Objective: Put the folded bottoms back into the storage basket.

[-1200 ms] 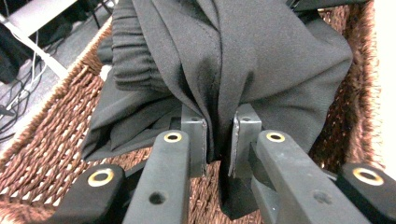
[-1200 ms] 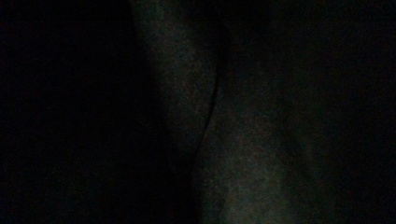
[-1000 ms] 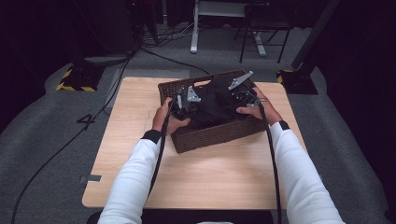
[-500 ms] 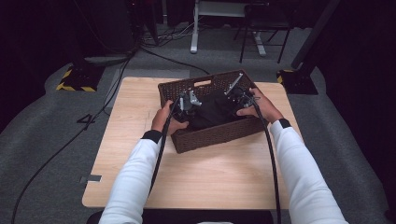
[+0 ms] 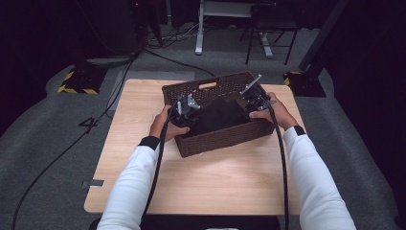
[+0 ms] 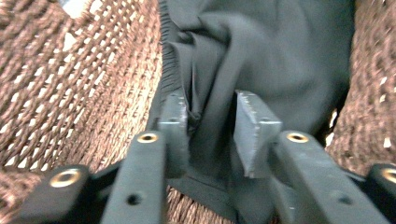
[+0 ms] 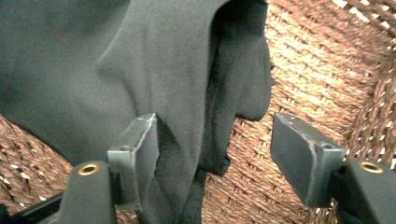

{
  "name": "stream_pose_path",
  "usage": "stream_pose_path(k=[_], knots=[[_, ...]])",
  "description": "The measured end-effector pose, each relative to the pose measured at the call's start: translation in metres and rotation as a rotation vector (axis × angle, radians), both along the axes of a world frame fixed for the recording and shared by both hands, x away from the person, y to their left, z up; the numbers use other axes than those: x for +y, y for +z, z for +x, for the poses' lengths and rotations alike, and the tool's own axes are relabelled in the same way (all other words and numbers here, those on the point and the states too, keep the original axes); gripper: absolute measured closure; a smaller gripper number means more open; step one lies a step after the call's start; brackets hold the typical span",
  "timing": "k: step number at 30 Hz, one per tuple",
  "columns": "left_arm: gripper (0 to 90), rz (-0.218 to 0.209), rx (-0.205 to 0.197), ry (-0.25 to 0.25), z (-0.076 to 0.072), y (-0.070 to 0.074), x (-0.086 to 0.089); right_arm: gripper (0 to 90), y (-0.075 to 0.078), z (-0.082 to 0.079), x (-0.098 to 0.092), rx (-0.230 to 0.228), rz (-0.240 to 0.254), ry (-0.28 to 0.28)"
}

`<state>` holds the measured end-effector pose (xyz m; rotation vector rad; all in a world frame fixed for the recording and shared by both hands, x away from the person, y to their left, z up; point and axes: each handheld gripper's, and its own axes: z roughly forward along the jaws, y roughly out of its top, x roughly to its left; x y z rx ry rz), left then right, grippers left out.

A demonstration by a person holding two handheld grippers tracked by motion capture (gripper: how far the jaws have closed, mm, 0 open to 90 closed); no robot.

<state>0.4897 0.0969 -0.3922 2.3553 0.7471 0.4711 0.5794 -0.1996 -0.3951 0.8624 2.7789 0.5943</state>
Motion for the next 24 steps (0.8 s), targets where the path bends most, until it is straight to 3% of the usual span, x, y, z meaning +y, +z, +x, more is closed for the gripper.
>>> stream_pose_path(k=[10, 19, 24], knots=[[44.0, -0.045, 0.001, 0.013, -0.004, 0.004, -0.001, 26.6, 0.009, -0.005, -0.008, -0.083, 0.112, -0.025], [23.3, -0.094, 0.028, 0.016, -0.008, 0.007, 0.001, 26.3, 0.01, -0.017, -0.009, -0.154, 0.161, -0.023], [19.9, -0.11, 0.013, -0.013, -0.019, 0.015, 0.008, 25.5, 0.016, -0.025, -0.014, -0.175, 0.198, -0.031]])
